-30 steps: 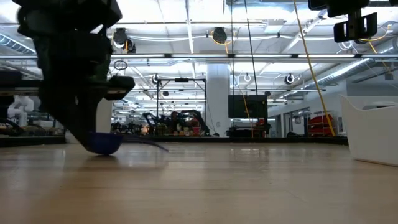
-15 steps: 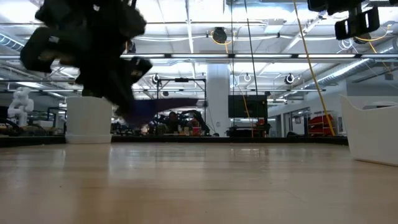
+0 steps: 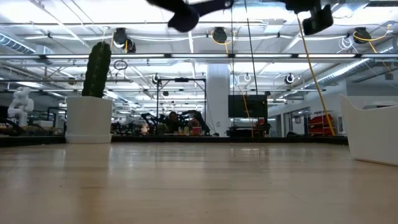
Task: Nest measuring cups in basket
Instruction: Stack the dark blue measuring cup on top of the green measuring cup into the white bin
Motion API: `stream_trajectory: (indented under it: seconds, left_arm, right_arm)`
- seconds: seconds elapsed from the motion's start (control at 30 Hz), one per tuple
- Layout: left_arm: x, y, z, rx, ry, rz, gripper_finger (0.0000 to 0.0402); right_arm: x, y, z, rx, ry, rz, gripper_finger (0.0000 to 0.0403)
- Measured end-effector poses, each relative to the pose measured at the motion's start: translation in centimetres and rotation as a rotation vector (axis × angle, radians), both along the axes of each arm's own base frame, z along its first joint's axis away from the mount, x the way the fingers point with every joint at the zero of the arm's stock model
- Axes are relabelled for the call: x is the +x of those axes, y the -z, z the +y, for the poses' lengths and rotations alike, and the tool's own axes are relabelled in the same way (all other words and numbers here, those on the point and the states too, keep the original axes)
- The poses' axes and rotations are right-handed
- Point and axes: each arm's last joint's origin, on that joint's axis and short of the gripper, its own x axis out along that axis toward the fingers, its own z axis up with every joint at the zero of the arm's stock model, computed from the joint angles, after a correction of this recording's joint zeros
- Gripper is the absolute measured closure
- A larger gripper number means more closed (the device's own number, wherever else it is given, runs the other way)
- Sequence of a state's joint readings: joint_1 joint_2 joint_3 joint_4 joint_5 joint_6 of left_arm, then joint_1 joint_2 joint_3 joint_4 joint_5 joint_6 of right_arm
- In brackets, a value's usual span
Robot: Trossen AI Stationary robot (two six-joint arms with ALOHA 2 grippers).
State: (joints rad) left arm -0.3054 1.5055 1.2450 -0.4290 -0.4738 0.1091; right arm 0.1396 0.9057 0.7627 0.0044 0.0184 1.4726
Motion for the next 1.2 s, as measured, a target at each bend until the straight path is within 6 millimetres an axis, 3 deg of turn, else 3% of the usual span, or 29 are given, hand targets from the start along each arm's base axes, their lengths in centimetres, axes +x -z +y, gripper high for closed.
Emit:
stream_trajectory:
  seconds: [0.2, 0.33, 0.5, 0.63, 0.83, 1.2]
  left_arm:
    - [-0.2, -3.5, 0.2, 0.051, -0.016, 0.002, 0.0393]
    - [0.2, -4.8, -0.2, 0.105, 0.005, -0.009, 0.0385]
    - [1.6, -4.8, -1.3, 0.151, 0.042, 0.036, 0.0394]
    - [3.0, -3.7, -1.9, 0.172, 0.040, 0.078, 0.0384]
    - [4.4, -2.9, -2.4, 0.179, 0.022, 0.078, 0.0393]
    - [4.5, -2.4, -2.2, 0.160, -0.053, 0.077, 0.0390]
  right_arm:
    - [0.3, -0.7, -1.8, 0.008, -0.049, -0.073, 0.0256]
    - [0.7, -0.8, -3.0, 0.023, -0.077, -0.104, 0.0240]
    - [1.4, -1.0, -4.0, 0.055, -0.098, -0.158, 0.0234]
    - [1.9, -1.4, -4.3, 0.070, -0.108, -0.217, 0.0234]
    - [2.5, -0.8, -4.3, 0.082, -0.137, -0.187, 0.0234]
    - [2.6, -0.4, -4.2, 0.073, -0.156, -0.151, 0.0250]
